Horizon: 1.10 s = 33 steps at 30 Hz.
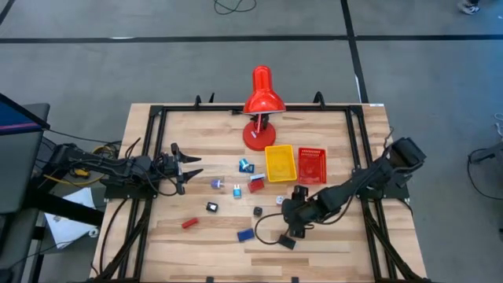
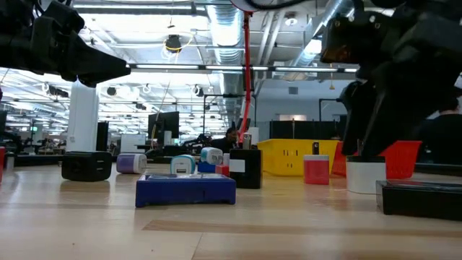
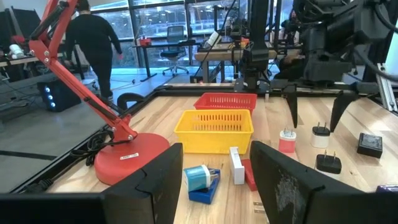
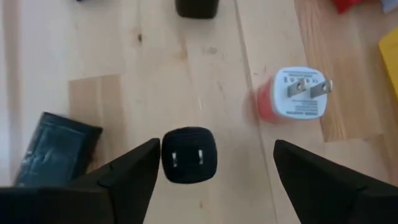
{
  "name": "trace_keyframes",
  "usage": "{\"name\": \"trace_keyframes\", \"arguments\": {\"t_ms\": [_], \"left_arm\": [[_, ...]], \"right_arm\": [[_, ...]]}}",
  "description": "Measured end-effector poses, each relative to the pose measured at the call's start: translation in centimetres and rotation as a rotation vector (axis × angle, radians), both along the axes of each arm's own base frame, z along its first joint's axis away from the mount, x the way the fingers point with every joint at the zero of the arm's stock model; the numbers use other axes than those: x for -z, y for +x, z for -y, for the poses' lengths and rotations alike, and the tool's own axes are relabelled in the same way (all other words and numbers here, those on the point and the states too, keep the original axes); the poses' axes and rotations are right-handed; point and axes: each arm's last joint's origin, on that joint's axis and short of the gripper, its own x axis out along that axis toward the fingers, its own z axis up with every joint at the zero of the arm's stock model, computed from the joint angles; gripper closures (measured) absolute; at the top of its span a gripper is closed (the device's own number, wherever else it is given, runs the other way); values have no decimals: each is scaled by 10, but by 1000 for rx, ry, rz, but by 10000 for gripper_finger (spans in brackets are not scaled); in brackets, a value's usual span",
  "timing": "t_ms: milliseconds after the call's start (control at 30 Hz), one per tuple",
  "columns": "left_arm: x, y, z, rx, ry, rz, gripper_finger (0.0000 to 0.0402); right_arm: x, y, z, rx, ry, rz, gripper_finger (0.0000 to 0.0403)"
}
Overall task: Pick & Place Office items
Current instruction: Put the right black charger adapter into the red bin
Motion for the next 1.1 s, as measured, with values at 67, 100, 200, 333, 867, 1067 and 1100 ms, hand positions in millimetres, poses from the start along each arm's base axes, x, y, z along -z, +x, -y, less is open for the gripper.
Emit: {"name": "trace_keyframes", "arguments": {"t_ms": [67,100,200,333,867,1067,1100], "left_arm": [[0,0,0,0,0,-1,221],[0,0,0,0,0,0,221],[0,0,0,0,0,-1,221],[0,0,0,0,2,-5,221],[6,3,1,0,12,-63,221],[5,4,1,-1,9,-48,221],[5,4,1,-1,9,-47,221]], "right_arm": [[2,1,-2,-9,19,-5,111],[2,1,-2,-11,18,-9,117],[7,3,-5,-19,20,-3,131],[11,4,-5,-23,11,-10,145],[1,-2,-4,-58,-13,-13,283],[-49,-28,13,32,9,39,283],[-58,-35,19,72,-10,48,283]]}}
